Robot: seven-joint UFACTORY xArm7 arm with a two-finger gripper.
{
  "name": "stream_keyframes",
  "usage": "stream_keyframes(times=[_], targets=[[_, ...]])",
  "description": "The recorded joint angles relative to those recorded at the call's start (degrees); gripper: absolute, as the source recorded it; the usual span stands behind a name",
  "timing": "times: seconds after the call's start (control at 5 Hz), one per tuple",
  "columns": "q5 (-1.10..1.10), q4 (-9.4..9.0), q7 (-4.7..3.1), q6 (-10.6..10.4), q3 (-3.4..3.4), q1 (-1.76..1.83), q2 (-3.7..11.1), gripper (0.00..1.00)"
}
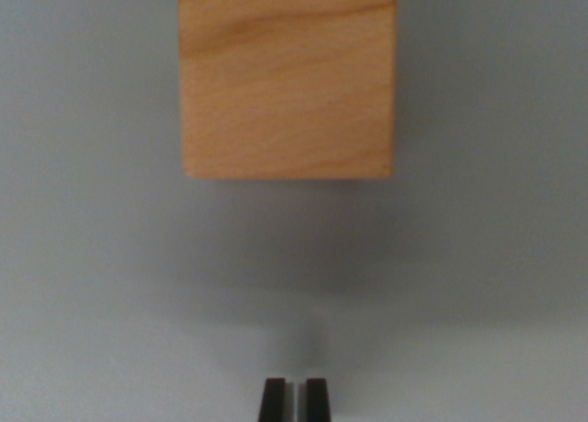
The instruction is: Push wooden cube
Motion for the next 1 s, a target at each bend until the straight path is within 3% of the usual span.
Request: stream_keyframes(times=[0.8, 1.0], targets=[[0.06, 1.03, 0.01, 0.37, 0.04, 0.02, 0.66, 1.00], [0.14, 2.27, 0.02, 0.81, 0.09, 0.05, 1.46, 1.00]])
